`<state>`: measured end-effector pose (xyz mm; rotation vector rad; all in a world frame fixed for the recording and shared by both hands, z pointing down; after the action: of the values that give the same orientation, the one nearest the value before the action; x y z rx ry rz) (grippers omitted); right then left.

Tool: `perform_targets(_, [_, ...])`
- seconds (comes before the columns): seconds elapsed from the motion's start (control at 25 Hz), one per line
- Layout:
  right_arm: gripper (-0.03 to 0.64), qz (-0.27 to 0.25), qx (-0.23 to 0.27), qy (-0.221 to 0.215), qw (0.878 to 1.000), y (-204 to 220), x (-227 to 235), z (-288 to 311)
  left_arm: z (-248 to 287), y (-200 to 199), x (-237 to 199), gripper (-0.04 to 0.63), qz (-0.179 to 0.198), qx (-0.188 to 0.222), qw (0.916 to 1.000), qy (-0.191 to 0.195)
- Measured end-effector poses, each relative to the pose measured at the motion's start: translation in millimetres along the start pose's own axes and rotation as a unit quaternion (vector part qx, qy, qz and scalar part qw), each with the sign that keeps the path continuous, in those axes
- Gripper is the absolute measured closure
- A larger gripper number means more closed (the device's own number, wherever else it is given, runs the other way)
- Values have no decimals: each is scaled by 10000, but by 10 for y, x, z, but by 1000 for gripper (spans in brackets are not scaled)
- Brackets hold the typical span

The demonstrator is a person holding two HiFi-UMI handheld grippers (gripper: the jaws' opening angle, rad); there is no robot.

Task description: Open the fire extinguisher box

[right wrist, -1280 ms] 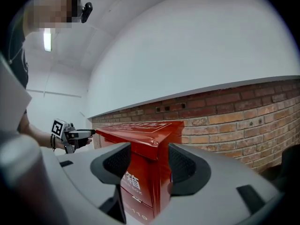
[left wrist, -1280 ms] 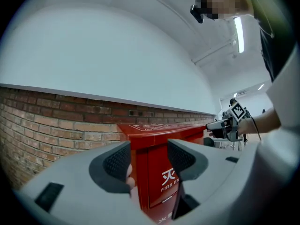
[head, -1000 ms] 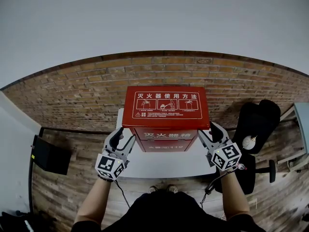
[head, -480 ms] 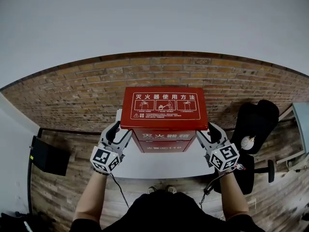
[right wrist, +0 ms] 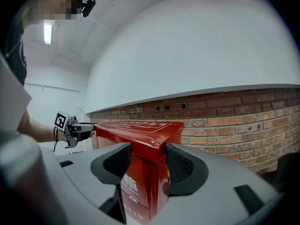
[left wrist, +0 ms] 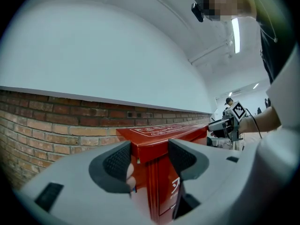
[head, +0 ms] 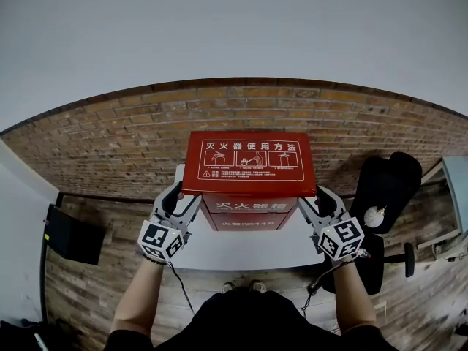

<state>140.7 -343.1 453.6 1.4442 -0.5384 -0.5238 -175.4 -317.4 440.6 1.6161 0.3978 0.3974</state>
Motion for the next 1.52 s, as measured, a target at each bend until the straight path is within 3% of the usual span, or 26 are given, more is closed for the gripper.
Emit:
perform_targets(0.2, [379, -50, 339, -18, 9994, -260, -52, -114, -17, -293, 10, 307, -187, 421, 9989, 130])
perform_targets(0.36, [379, -230, 733, -97, 9970, -508, -50, -71, 0, -545, -43, 308, -66, 751, 9970, 203])
perform_targets(0.56, [379, -264, 1125, -287, 9929, -1114, 171, 188, 349, -1046, -245, 308, -95, 1041, 9945, 91])
perform_targets(0.8, [379, -394, 1229, 51, 9916, -1449, 449, 557, 762, -1330, -472, 308, -200, 1167, 9929, 63])
perform_targets(1.12, [379, -561, 1214, 360, 9904, -1715, 752, 1094, 1273, -1481, -823, 308, -285, 1043, 9940, -168])
perform_targets(1.52, [379, -644, 1042, 578, 9908, -1742, 1053, 1596, 1731, -1426, -1132, 308, -409, 684, 9963, -333])
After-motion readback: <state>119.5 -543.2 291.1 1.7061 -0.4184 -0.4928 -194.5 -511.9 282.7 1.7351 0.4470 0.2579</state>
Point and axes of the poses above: the fingertips, and each gripper's own axes: z forward along the fingers, x to its right, y out of its underside, the point moved 1 cm from there along -z, backward along the fingers, and after that the axes turned 6 degrees about x, right-handed, at the moved point
